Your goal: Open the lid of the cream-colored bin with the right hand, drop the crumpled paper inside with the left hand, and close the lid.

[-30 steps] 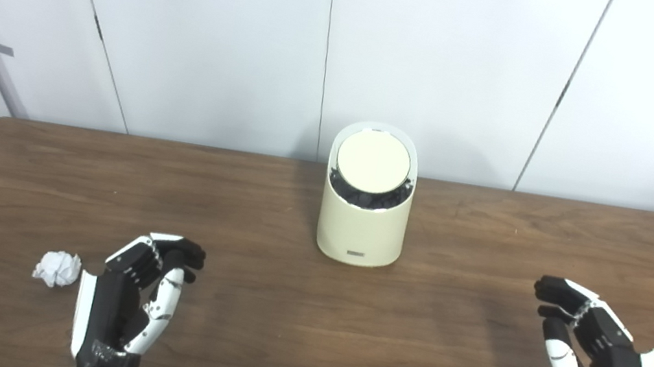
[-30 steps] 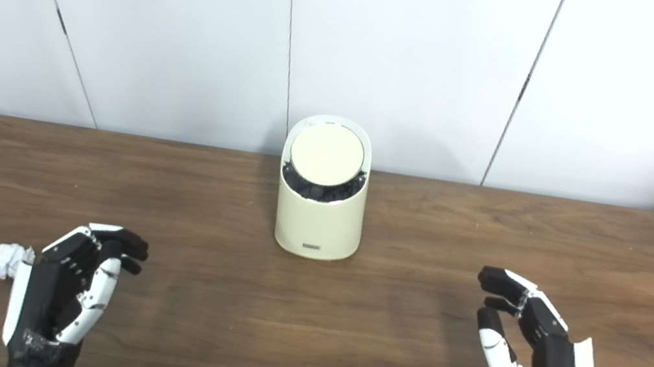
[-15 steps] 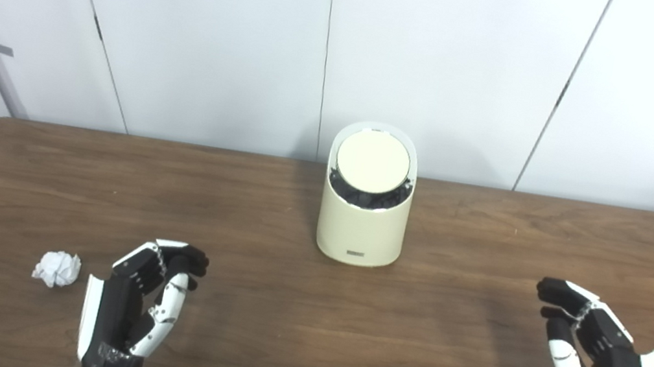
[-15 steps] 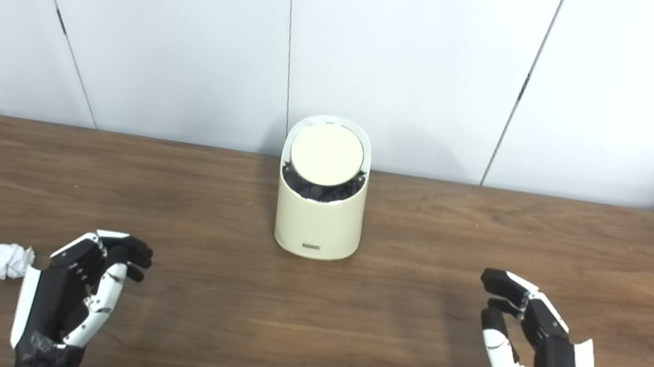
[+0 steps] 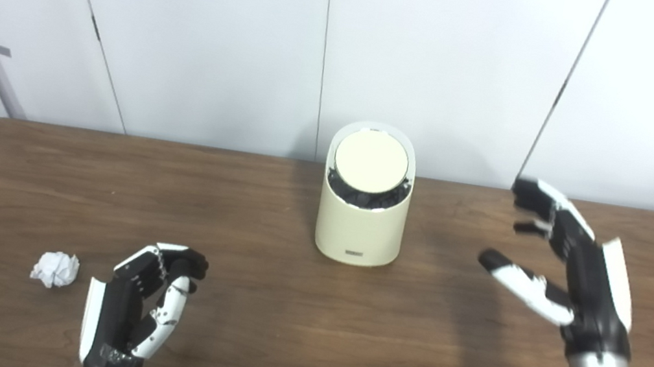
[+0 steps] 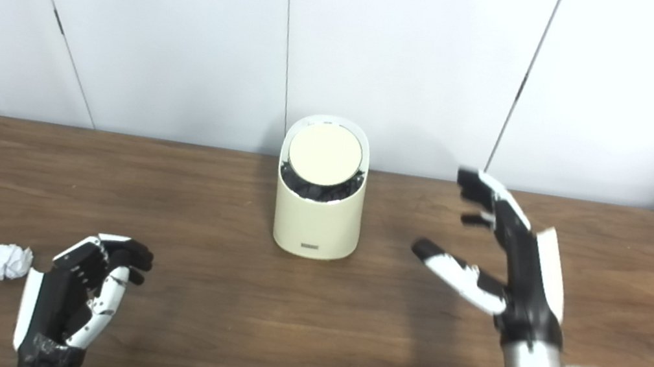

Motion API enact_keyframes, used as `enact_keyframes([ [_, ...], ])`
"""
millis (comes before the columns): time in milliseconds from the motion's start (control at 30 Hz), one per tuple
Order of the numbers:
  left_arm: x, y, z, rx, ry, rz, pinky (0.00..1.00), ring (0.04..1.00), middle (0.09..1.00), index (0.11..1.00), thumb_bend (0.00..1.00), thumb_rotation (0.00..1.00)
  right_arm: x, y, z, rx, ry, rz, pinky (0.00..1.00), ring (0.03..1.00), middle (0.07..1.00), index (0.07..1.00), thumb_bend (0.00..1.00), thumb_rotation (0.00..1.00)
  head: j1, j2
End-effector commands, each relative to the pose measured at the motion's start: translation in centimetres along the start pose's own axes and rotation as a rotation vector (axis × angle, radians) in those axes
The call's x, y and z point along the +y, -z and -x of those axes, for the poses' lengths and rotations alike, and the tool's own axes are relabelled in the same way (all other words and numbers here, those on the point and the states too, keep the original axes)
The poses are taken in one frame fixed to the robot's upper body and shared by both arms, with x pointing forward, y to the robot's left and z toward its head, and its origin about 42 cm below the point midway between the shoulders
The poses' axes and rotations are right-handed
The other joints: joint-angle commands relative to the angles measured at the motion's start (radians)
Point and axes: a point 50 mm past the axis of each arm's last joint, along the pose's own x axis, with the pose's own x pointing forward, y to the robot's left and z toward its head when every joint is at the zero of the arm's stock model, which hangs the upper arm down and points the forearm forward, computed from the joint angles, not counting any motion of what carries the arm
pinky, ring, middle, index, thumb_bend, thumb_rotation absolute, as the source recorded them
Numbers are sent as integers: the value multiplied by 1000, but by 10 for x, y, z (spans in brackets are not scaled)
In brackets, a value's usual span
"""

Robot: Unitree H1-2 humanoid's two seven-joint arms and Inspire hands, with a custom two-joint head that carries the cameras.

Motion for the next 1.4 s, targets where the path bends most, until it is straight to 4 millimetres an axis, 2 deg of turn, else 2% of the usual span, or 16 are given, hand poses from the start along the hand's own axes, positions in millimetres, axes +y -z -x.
enact_keyframes([
  [0,0,-6,1,-51,-14,-11,454,540,559,537,137,340,-5,-16,-25,-58,2,28,696,799,820,822,892,570,-6,2],
  [100,0,-4,0,-52,-8,-16,453,542,561,538,138,340,-1,-22,-43,-46,-23,42,745,835,845,845,934,591,-11,-3],
  [233,-2,-2,-2,-46,-7,-3,453,541,560,537,141,341,5,-28,-64,-40,-33,91,748,834,843,838,944,617,-8,-8],
  [433,-5,0,-4,-45,2,3,453,538,558,536,141,314,24,-23,-101,18,-15,83,703,811,836,842,924,561,-11,-13],
  [667,-8,2,-5,-37,3,-3,453,540,560,537,145,313,51,-20,-131,78,-12,106,650,784,825,839,915,486,-5,-24],
  [933,-10,1,-6,-34,-1,-16,441,532,555,530,139,283,81,-21,-148,115,-5,236,583,744,810,818,947,448,-4,-31],
  [1133,-11,1,-5,-33,-3,-11,441,531,553,528,141,282,90,-22,-152,126,-27,263,592,767,825,825,969,431,-1,-30],
  [1367,-13,0,-4,-29,-6,-10,446,536,555,530,146,281,97,-17,-149,148,-59,278,553,746,823,827,995,420,4,-28],
])
